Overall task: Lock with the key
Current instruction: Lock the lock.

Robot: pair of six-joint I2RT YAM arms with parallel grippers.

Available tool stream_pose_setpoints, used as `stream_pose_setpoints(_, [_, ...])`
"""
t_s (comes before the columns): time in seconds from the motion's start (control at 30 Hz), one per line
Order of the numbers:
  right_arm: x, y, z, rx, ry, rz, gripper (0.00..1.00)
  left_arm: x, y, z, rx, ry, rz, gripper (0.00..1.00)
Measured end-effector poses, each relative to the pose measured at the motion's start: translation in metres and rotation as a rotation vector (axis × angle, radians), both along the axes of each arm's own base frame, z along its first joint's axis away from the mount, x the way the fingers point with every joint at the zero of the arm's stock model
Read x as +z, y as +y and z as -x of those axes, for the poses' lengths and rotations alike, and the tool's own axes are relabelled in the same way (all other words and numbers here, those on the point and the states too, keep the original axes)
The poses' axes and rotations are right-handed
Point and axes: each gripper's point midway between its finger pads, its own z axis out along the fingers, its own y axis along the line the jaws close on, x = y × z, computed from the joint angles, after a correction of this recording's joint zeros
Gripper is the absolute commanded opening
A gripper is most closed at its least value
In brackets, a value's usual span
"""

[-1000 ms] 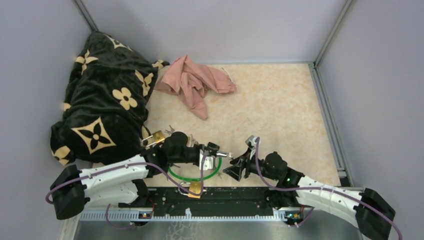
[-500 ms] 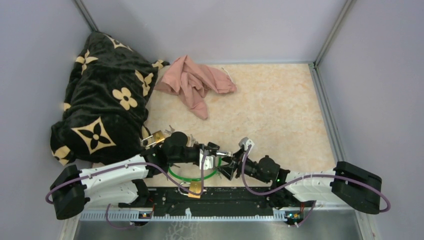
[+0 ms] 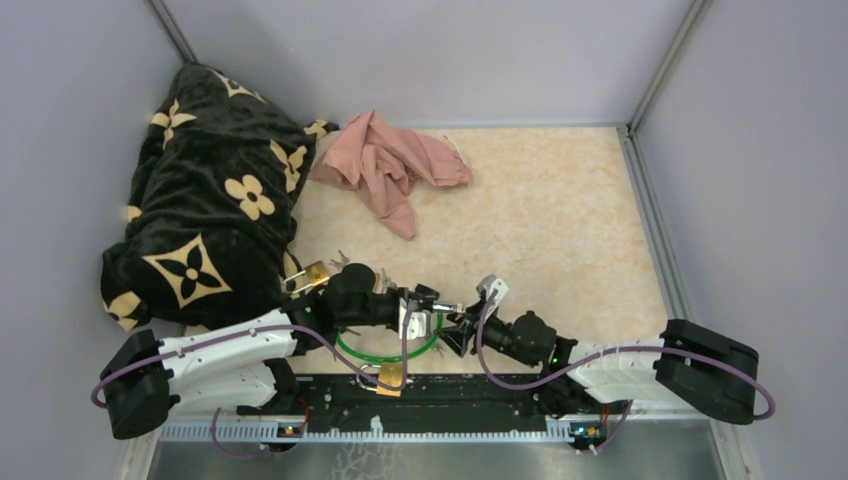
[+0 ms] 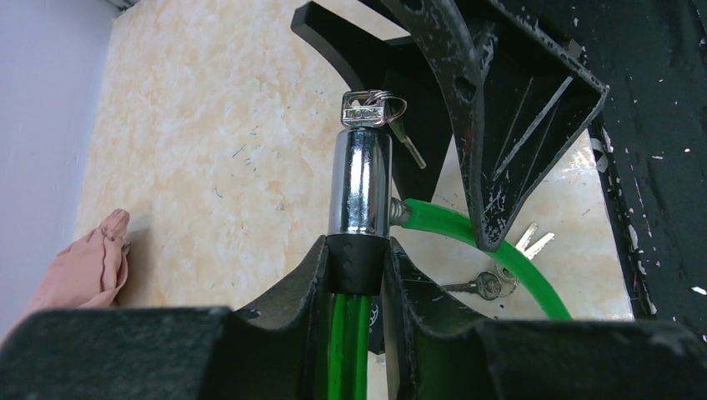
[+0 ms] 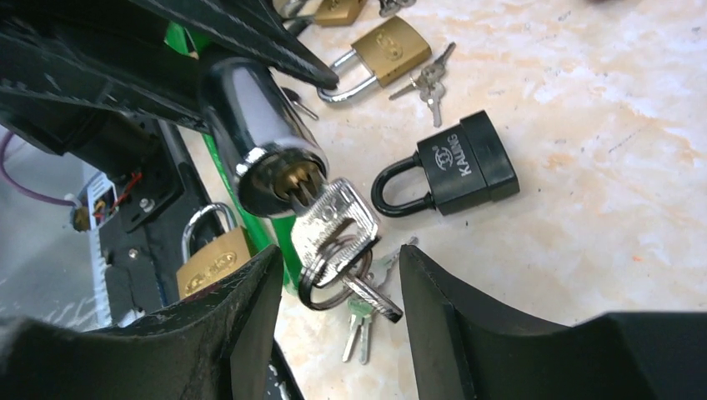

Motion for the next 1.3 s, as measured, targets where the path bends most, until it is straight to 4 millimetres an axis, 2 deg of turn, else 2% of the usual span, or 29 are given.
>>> stream_pose_setpoints(0.07, [-0.007,0.000,0.000,0.003,0.009,0.021,0.50,0.000,0.000,0.000,0.000,0.000,0.000,0.00])
stream_pose_setpoints(0.13, [-0.011,0.001,0.002,0.013,0.012,0.037,0.42,0.000,0.000,0.000,0.000,0.000,-0.001,0.00])
stream_pose_setpoints(0.2, [-0.011,0.005,0.002,0.027,0.006,0.039,0.29,0.000,0.000,0.000,0.000,0.000,0.000,0.00])
stream_pose_setpoints(0.4, [-0.001,0.013,0.005,0.048,-0.009,-0.006,0.00,0.001,0.000,-0.001,0.004,-0.004,0.003,0.00])
stream_pose_setpoints(0.67, [0.000,0.012,0.001,0.021,0.014,0.016,0.00,-0.001,-0.001,-0.004,0.000,-0.054,-0.005,0.00])
stream_pose_setpoints(0.93, [0.003,0.003,0.002,0.002,0.008,0.036,0.00,-0.002,-0.005,0.003,-0.092,-0.131,-0.036,0.00])
stream_pose_setpoints(1.3, [-0.003,0.007,0.002,0.022,0.003,0.097,0.00,-0.013,0.001,0.005,-0.075,-0.011,-0.071,0.00])
